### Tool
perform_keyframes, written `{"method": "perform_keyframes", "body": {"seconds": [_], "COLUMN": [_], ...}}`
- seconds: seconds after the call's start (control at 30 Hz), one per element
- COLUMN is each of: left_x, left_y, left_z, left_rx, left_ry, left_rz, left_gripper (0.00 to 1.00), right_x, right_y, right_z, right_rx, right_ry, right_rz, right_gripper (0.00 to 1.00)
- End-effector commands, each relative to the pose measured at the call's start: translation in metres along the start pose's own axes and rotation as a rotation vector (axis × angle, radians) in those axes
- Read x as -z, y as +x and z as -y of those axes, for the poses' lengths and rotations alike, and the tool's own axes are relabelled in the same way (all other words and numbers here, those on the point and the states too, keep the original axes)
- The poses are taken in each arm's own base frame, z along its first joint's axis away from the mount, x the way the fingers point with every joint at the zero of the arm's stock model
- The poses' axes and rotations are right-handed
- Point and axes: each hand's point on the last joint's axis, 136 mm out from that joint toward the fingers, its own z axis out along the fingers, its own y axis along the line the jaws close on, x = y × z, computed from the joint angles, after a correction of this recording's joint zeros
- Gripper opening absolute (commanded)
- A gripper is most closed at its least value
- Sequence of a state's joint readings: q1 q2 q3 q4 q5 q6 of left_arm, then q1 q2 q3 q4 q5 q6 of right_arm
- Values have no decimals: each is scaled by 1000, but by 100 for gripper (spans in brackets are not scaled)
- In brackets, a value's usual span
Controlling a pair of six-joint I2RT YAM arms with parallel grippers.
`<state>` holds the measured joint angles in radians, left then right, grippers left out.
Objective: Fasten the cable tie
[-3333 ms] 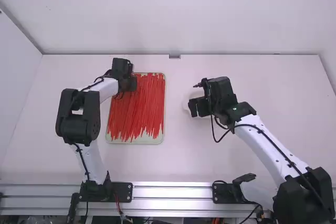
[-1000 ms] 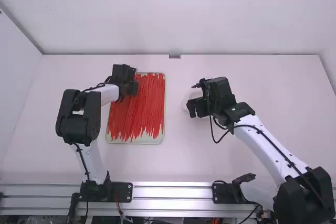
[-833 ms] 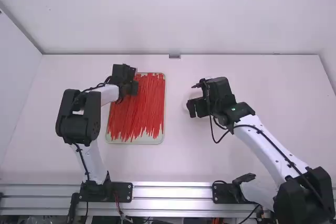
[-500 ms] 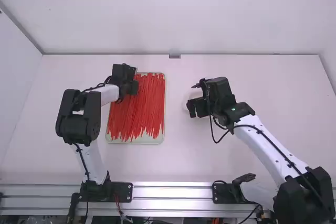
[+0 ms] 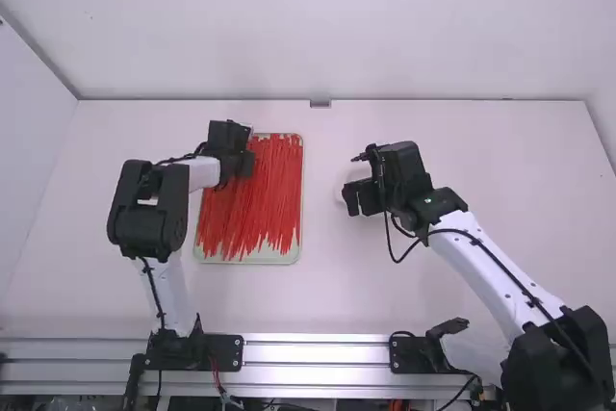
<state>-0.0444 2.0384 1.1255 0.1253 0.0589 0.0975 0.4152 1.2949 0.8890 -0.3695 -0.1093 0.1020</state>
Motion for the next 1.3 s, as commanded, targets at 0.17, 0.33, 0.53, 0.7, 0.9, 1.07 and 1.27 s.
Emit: {"method": "perform_keyframes", "body": {"seconds": [0.17,0.33,0.53,0.7,0.9,1.07,1.27], "left_x": [-4,-1,2,2,3,3,6], "left_y": [11,4,-1,-2,-2,-3,-7], "left_z": [5,4,4,4,4,4,3], "left_rx": [-7,0,1,1,2,2,2], "left_ry": [9,10,12,12,13,12,6], "left_rz": [-40,-55,-69,-75,-81,-75,-66], "left_gripper": [14,10,24,36,43,42,41], "right_x": [-2,-2,-2,-2,-2,-2,-2], "right_y": [1,1,1,1,1,1,1], "right_z": [-1,-1,-1,-1,-1,-1,-1], "right_rx": [-4,-3,-4,-3,-4,-4,-3], "right_ry": [-1,-1,-1,-1,-1,-1,-1], "right_rz": [-7,-7,-7,-7,-6,-6,-6], "right_gripper": [98,98,98,98,98,98,98]}}
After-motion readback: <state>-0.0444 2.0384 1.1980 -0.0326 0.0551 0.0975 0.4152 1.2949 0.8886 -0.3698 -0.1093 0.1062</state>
